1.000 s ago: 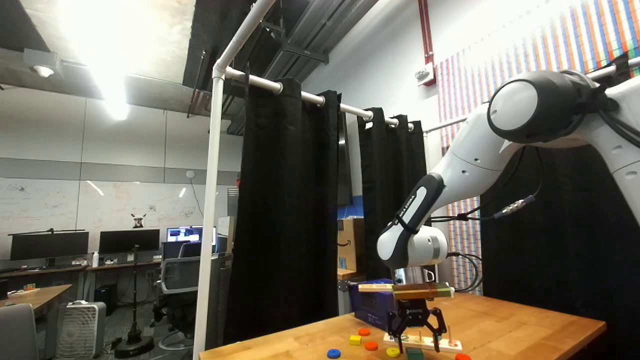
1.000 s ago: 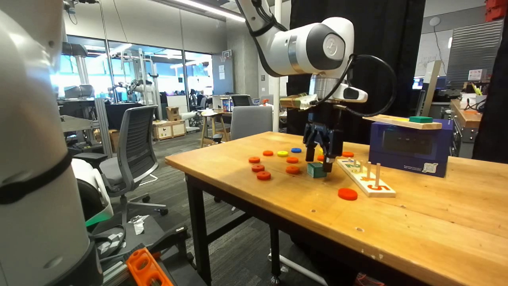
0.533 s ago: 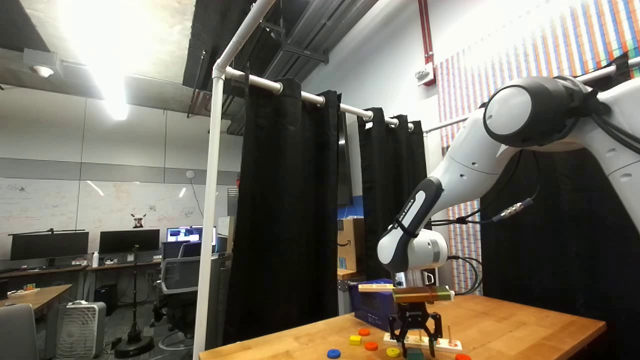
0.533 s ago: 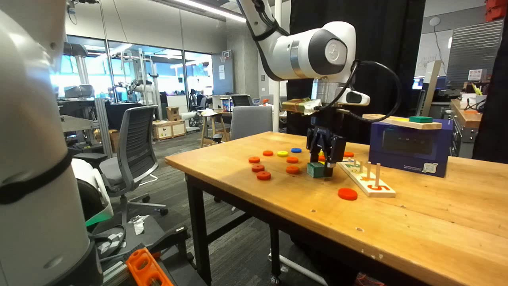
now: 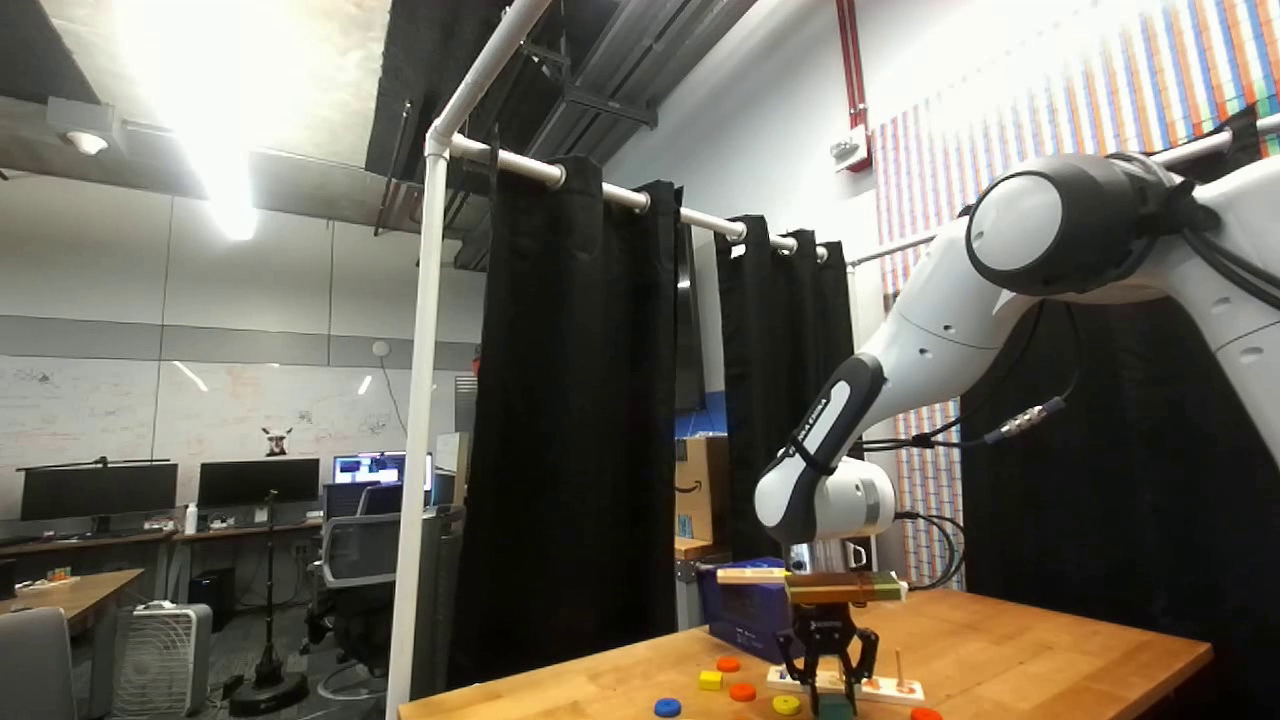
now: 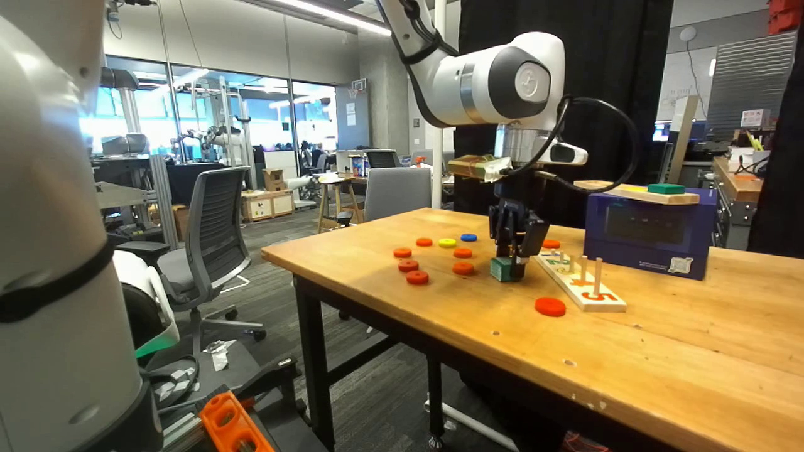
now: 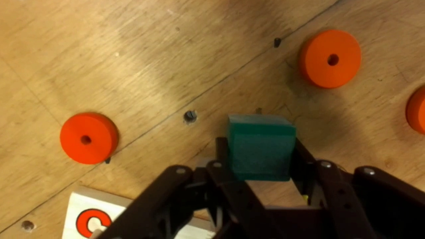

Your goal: Put the green cube on the wooden pallet

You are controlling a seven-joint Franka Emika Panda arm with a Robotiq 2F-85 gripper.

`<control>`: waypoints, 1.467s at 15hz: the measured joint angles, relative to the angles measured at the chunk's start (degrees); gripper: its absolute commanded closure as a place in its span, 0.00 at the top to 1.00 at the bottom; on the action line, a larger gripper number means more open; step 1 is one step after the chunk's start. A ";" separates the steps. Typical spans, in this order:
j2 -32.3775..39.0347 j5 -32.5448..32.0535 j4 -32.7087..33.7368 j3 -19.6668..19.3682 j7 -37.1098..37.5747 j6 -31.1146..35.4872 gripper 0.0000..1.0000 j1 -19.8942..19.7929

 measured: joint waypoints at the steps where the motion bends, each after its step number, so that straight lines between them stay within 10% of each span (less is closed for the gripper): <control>1: -0.03 0.00 0.08 -0.04 -0.07 0.00 0.21 0.00; 12: -10.00 -8.19 3.64 -0.06 3.51 -9.53 0.21 1.67; 22: -10.72 -21.46 23.38 3.59 9.69 -30.14 0.21 4.35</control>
